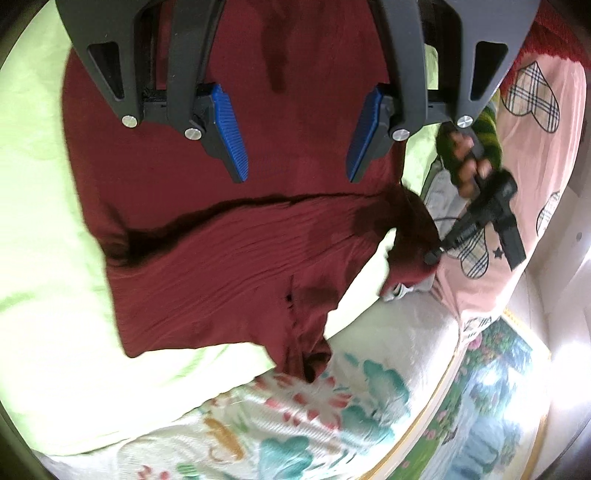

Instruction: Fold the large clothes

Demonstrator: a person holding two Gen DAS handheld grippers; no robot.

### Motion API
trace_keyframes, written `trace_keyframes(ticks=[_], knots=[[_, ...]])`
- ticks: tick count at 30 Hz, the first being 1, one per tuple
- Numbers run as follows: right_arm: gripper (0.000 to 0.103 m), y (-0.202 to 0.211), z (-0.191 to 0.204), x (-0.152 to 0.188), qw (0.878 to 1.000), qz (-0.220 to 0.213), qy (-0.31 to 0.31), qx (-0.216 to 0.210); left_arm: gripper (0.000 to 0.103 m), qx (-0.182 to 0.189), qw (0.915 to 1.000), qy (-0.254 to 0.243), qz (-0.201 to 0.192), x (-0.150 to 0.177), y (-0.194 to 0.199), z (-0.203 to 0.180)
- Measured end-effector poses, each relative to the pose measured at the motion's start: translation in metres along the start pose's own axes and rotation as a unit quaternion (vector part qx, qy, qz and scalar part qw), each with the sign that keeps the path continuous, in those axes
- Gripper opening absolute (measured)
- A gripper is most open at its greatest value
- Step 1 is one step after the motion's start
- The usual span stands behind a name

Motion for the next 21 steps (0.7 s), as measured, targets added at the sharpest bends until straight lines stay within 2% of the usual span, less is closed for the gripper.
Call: trace_keyframes(ticks=[3, 6, 8, 9, 11, 13, 14, 18, 21], knots=[[0.056, 0.003, -0.011, -0.005, 1.0, -0.01, -0.017, 0.007, 0.004, 0.016, 0.9974, -0.069, 0.016, 0.019, -0.016, -0.065], [0.056, 0.001, -0.016, -0.013, 0.999, -0.024, -0.025, 0.014, 0.007, 0.017, 0.9898, -0.133, 0.047, 0.044, -0.037, -0.113], [0.056, 0.0, -0.018, -0.021, 0.999, -0.031, -0.028, 0.017, 0.016, 0.025, 0.9859, -0.152, 0.067, 0.056, -0.048, -0.125], [0.056, -0.003, -0.019, -0.025, 0.999, -0.034, -0.028, 0.018, 0.024, 0.027, 0.9839, -0.157, 0.081, 0.063, -0.051, -0.129], [0.056, -0.009, -0.018, -0.033, 0.999, -0.033, -0.026, 0.027, 0.03, 0.036, 0.9839, -0.151, 0.089, 0.071, -0.045, -0.124], [0.056, -0.018, -0.014, -0.04, 0.999, -0.029, -0.021, 0.03, 0.052, 0.034, 0.9854, -0.141, 0.089, 0.075, -0.037, -0.113], [0.056, -0.023, -0.012, -0.043, 0.999, -0.027, -0.019, 0.029, 0.055, 0.027, 0.9866, -0.137, 0.085, 0.076, -0.031, -0.107], [0.056, -0.055, -0.005, -0.052, 0.999, -0.01, -0.02, 0.038, 0.056, -0.006, 0.9928, -0.088, 0.081, 0.08, 0.001, -0.057], [0.056, -0.075, -0.002, -0.054, 0.999, 0.005, -0.033, 0.03, 0.058, -0.063, 0.9947, -0.036, 0.074, 0.088, 0.029, -0.004]])
Point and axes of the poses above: each gripper's, at about its wrist camera, not at the fingertips, and y roughly against the way its jaws point, z to its left, x to its underside, the point moved 2 cm from there along -y, roughly the way its jaws point, and after that the axes turned 5 degrees about -y, right-handed, at the moved point
